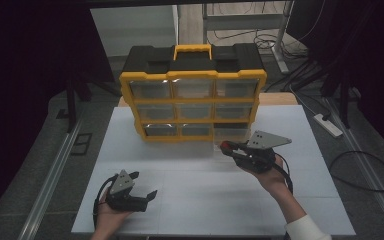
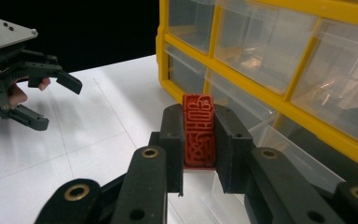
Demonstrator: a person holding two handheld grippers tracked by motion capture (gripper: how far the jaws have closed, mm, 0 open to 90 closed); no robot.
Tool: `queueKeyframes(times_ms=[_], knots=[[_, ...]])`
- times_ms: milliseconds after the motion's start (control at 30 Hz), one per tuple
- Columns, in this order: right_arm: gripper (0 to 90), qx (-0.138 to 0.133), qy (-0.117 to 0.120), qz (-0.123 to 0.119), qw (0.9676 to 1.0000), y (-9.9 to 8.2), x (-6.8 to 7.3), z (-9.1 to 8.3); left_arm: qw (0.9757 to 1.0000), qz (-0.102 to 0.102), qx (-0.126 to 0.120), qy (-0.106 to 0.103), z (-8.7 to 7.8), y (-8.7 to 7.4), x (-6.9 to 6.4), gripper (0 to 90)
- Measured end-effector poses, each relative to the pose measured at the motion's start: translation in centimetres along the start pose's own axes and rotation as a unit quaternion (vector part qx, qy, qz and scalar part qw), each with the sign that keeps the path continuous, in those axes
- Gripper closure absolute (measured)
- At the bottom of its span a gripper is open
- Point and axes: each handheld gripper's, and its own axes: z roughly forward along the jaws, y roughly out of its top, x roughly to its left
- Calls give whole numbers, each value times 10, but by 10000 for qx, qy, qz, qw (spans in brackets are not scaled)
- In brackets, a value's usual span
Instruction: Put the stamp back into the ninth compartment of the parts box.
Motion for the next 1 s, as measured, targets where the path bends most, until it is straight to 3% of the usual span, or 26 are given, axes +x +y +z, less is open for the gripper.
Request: queueKeyframes(times_ms=[1000], knots=[[755,-17,-415,198,9989,-2,-24,-2,10000,-6,-1,9,0,0,0,73]])
